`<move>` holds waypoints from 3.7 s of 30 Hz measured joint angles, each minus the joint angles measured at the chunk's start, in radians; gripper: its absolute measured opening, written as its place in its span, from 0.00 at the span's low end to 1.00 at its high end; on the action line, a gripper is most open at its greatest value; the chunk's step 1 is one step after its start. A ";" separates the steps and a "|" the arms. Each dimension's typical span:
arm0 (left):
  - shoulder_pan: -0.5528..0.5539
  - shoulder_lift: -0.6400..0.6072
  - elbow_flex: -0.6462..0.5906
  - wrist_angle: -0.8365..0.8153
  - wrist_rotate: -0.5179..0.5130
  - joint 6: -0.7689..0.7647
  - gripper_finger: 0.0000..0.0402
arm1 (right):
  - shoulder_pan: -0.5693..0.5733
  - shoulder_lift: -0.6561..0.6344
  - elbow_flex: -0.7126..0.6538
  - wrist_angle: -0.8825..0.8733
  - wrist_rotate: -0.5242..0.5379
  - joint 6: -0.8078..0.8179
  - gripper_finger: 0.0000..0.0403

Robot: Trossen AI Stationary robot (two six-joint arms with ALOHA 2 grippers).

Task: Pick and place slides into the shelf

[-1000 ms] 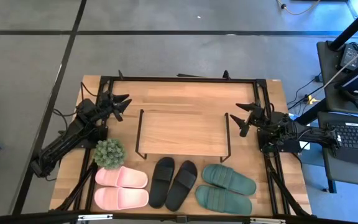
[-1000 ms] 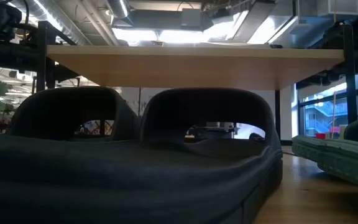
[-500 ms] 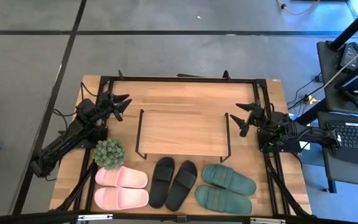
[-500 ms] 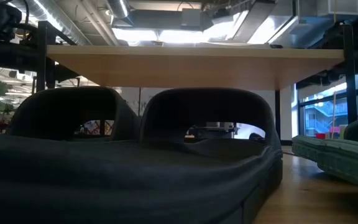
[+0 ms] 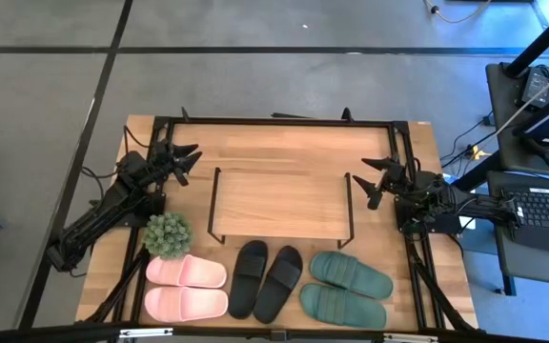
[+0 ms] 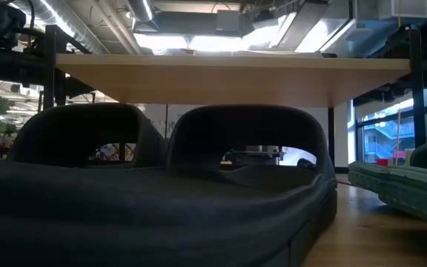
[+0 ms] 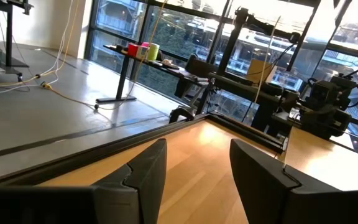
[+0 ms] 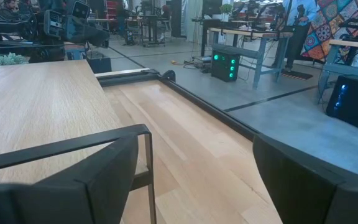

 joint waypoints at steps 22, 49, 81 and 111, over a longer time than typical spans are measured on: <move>0.000 0.000 0.000 0.000 0.000 0.137 0.42 | 0.000 0.000 0.000 0.004 0.000 0.083 0.79; 0.000 0.000 0.000 0.123 0.037 0.131 0.42 | 0.000 0.000 0.000 0.001 0.000 0.078 0.79; 0.000 0.000 0.000 0.120 0.037 0.130 0.64 | 0.000 0.000 0.082 0.083 0.001 -0.048 0.79; 0.000 0.000 0.000 0.086 0.037 0.130 0.64 | 0.334 0.997 1.174 -0.594 -0.037 -0.419 0.79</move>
